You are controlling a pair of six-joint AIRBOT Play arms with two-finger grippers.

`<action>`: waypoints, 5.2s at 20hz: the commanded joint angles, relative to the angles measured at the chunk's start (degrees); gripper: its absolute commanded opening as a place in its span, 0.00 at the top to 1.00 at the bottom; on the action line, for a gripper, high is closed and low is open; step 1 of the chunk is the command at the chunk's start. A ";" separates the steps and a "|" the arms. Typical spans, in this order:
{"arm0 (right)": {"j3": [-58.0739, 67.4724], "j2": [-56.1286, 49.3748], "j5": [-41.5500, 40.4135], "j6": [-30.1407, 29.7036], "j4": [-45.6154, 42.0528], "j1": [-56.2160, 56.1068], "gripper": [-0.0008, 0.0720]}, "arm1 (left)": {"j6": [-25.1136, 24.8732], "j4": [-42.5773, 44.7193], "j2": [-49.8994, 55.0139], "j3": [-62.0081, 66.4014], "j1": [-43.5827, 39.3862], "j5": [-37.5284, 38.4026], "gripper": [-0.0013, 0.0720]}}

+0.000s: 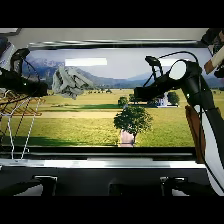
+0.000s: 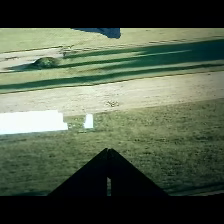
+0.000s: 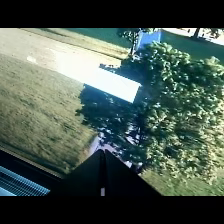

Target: Fold the clothes and pants, and hang the long-sleeved shirts on hangers.

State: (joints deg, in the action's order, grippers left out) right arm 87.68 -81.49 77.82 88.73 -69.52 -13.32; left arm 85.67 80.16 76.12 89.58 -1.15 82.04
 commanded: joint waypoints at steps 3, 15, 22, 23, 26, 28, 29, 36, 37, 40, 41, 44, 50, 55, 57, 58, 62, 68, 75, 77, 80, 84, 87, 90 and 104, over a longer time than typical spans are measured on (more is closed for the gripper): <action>0.02 0.02 0.00 0.00 0.00 -0.04 0.94 | 0.00 -0.02 0.02 -0.02 -0.02 -1.01 0.96; 0.02 0.02 -1.09 0.66 0.52 -0.04 0.94 | -6.43 2.97 13.09 0.00 -0.22 -27.65 0.07; 0.04 0.02 2.10 2.14 1.38 -0.04 0.94 | -9.14 2.58 31.80 0.59 -1.86 -47.65 0.07; 0.02 0.02 3.28 3.43 1.38 -0.04 0.94 | -9.14 2.58 32.65 0.83 -2.08 -49.77 0.10; 0.04 0.02 3.43 5.38 1.40 -0.04 0.94 | -8.57 2.54 33.44 1.92 -2.14 -51.28 0.96; 0.04 0.02 3.30 5.60 1.51 -0.04 0.94 | -6.49 2.36 32.30 4.85 -2.21 -43.01 0.96; 0.04 0.13 3.50 5.62 1.68 -0.04 0.93 | -4.48 2.14 30.97 6.58 -2.58 -36.74 0.96; 0.04 8.13 6.80 3.15 -0.90 -0.04 0.91 | 1.03 -12.50 14.84 7.69 -16.37 -4.02 0.97; 0.04 10.36 7.89 2.40 -2.64 -0.02 0.91 | 2.45 -15.43 14.53 6.71 -20.06 -2.51 0.97; 0.04 17.57 11.91 -0.15 -7.89 -0.04 0.92 | 4.39 -18.21 15.37 -0.70 -31.65 -7.28 0.97; 0.04 19.85 13.49 -0.28 -9.29 -0.04 0.92 | 4.94 -18.23 15.80 -4.20 -34.67 -10.62 0.97; 0.04 25.90 18.99 -0.26 -10.01 -0.04 0.91 | 7.37 -20.04 16.59 -12.46 -39.41 -15.72 0.96; -0.39 26.75 12.57 19.04 -19.89 0.20 0.72 | 6.16 -21.05 8.59 -11.67 -31.91 -10.91 0.13; -0.57 13.70 0.35 14.01 6.91 17.62 0.63 | 2.56 -20.61 -4.09 -11.67 -18.56 -3.69 0.14; -0.57 4.68 -4.72 10.38 21.68 23.12 0.37 | 2.58 -20.61 -7.78 -11.67 -13.90 -2.51 0.13; -0.57 0.24 -7.19 9.55 25.97 23.45 0.22 | 2.60 -20.61 -9.16 -11.67 -11.89 -2.45 0.14; -0.55 -17.40 -15.41 8.09 35.93 18.69 0.07 | 2.80 -20.61 -10.97 -11.67 -7.02 -2.25 0.14; -0.50 -31.08 -26.88 2.82 46.25 10.71 0.09 | 2.84 -20.24 -10.82 -11.69 -3.85 -2.95 0.14; -0.50 -32.13 -35.10 2.29 42.71 7.87 0.09 | 2.82 -18.40 -10.82 -11.72 -1.33 -3.80 0.14; -0.50 -32.28 -37.03 2.32 42.03 6.93 0.09 | 2.82 -18.16 -10.80 -11.72 -0.94 -3.89 0.14; -0.50 -33.07 -39.04 2.58 41.88 5.31 0.19 | 2.84 -18.18 -10.82 -11.72 -0.17 -3.85 0.14; -0.50 -33.38 -40.28 2.64 42.05 4.55 0.67 | 2.84 -18.23 -11.17 -12.79 2.05 -3.30 0.13; -0.50 -32.15 -40.52 2.25 42.01 4.66 0.94 | 1.18 -18.49 -13.20 -22.10 6.54 -4.11 0.13; -0.50 -29.86 -40.22 1.66 41.35 4.66 0.94 | -4.76 -27.82 -13.29 -37.07 11.26 -11.52 0.13; -0.50 -21.31 -28.02 -0.98 38.64 4.66 0.94 | -38.93 -62.75 6.08 -54.84 10.67 -27.45 0.39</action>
State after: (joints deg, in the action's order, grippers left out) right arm 87.13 -104.55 48.03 87.85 -30.30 -8.60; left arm 52.10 23.70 78.50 34.74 9.74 55.33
